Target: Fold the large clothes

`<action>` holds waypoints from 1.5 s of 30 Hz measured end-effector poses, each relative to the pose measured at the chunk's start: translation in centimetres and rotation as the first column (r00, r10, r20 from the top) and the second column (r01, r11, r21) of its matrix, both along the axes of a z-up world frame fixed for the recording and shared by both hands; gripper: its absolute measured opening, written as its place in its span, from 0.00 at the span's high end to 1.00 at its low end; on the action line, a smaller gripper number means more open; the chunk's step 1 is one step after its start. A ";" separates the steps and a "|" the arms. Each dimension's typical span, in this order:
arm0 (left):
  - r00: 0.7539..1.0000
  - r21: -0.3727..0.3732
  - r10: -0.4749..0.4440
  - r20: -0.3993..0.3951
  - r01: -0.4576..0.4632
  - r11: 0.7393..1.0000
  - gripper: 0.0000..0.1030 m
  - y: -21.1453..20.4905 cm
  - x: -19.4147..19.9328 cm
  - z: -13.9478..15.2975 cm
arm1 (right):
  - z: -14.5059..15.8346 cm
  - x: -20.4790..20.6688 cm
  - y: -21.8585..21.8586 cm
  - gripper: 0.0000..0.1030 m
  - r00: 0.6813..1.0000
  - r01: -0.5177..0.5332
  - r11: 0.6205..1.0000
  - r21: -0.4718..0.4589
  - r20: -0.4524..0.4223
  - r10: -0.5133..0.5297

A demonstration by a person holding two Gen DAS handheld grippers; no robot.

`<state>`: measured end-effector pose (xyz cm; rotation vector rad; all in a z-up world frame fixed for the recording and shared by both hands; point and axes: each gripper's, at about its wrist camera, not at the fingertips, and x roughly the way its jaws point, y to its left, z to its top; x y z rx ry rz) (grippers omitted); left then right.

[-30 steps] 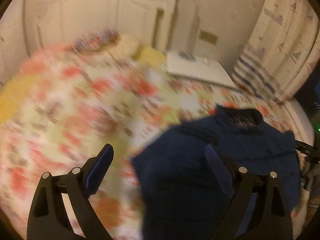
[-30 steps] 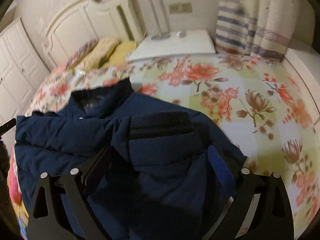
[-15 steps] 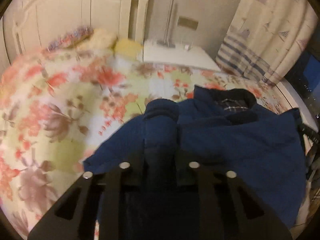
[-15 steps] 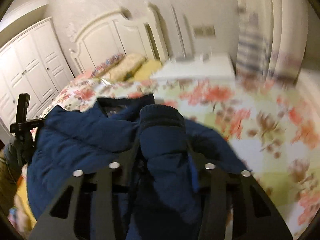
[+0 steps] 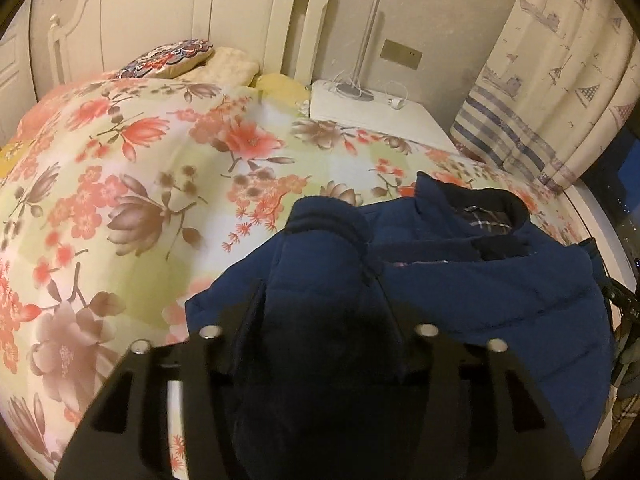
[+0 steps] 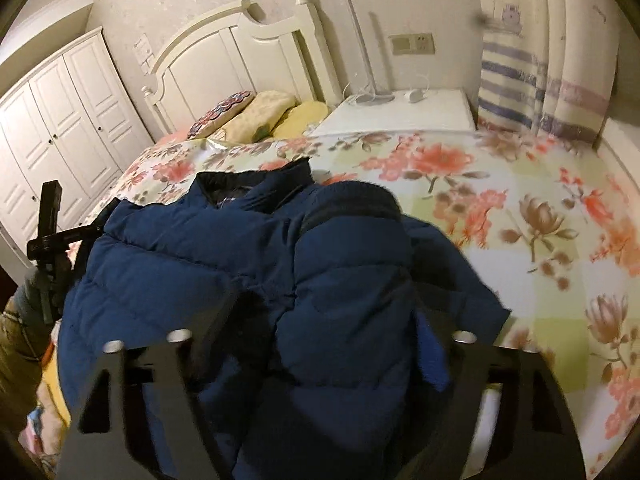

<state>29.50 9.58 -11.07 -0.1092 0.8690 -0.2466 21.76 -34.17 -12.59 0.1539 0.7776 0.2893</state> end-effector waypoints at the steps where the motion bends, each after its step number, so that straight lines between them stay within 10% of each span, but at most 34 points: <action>1: 1.000 -0.008 -0.002 0.016 0.002 1.000 0.77 0.0 -0.1 0.1 | 0.3 -0.3 0.0 0.75 1.000 0.015 1.000 -0.020 0.022 -0.014; 8: 0.965 -0.006 -0.028 0.262 0.030 1.000 0.88 -0.6 -5.4 8.0 | 8.7 -6.6 1.9 0.89 0.954 0.054 0.996 -0.074 0.299 -0.029; 14: 0.950 -0.044 0.090 0.300 -0.080 0.996 0.86 -1.2 -1.2 14.1 | 15.2 -3.7 0.7 0.89 0.918 0.176 0.984 0.012 0.359 -0.168; 21: 0.985 0.077 0.158 0.068 -0.163 0.984 0.83 -2.8 7.1 3.3 | 5.8 5.0 0.0 0.89 0.955 0.290 0.955 -0.056 0.076 -0.286; 25: 0.979 0.173 0.204 -0.012 -0.198 0.965 0.62 -2.9 8.1 -4.1 | -2.0 6.1 -1.2 0.78 0.947 0.311 0.950 0.008 -0.087 -0.309; 33: 0.960 0.172 0.269 0.072 -0.278 0.945 0.43 -2.1 7.0 -2.6 | -2.0 6.0 -0.5 0.73 0.942 0.328 0.942 -0.073 -0.054 -0.332; 37: 0.934 0.146 0.318 0.162 -0.342 0.928 0.27 -1.6 5.7 -0.4 | -1.6 6.0 -0.8 0.42 0.914 0.393 0.914 -0.103 -0.069 -0.401; 40: 0.908 0.097 0.316 0.274 -0.353 0.931 0.11 -1.5 3.4 3.1 | 0.9 4.3 -0.7 0.42 0.896 0.444 0.891 -0.095 0.040 -0.442; 45: 0.923 0.138 0.197 0.331 -0.254 0.957 0.02 -5.3 1.5 7.2 | 4.9 4.2 6.4 0.42 0.960 0.264 0.949 -0.173 0.138 -0.242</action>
